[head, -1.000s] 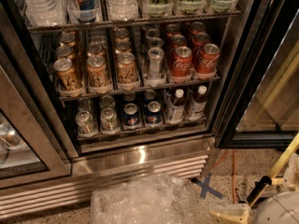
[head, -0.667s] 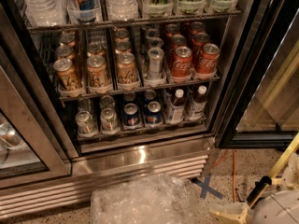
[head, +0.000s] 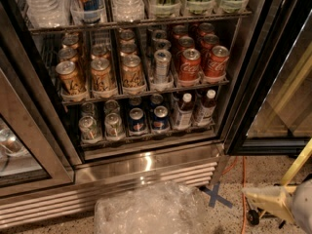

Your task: Pick orange can from middle shelf of fridge

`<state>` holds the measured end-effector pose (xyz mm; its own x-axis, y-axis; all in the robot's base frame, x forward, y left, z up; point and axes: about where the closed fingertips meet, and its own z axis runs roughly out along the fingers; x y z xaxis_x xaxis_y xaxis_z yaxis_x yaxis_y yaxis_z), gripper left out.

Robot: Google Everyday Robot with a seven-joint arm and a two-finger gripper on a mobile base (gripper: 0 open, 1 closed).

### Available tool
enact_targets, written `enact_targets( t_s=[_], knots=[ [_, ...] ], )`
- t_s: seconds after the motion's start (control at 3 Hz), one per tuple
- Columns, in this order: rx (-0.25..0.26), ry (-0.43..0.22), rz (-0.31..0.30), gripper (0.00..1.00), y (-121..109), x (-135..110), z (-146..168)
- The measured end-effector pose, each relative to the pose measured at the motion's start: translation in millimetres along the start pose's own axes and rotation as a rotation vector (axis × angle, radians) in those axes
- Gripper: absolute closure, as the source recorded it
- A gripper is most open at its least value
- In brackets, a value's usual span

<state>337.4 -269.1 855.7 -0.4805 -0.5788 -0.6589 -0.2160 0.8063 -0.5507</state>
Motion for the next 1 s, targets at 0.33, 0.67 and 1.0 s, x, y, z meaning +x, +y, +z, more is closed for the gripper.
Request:
enact_targets(
  t_s=[0.33,0.67,1.0],
  knots=[
    [-0.008,-0.082,-0.024,0.0,-9.0,-24.6,26.6],
    [-0.015,-0.113,-0.078,0.0,6.3,-35.8,43.2],
    [-0.016,-0.115,-0.081,0.0,8.1,-36.3,44.6]
  ],
)
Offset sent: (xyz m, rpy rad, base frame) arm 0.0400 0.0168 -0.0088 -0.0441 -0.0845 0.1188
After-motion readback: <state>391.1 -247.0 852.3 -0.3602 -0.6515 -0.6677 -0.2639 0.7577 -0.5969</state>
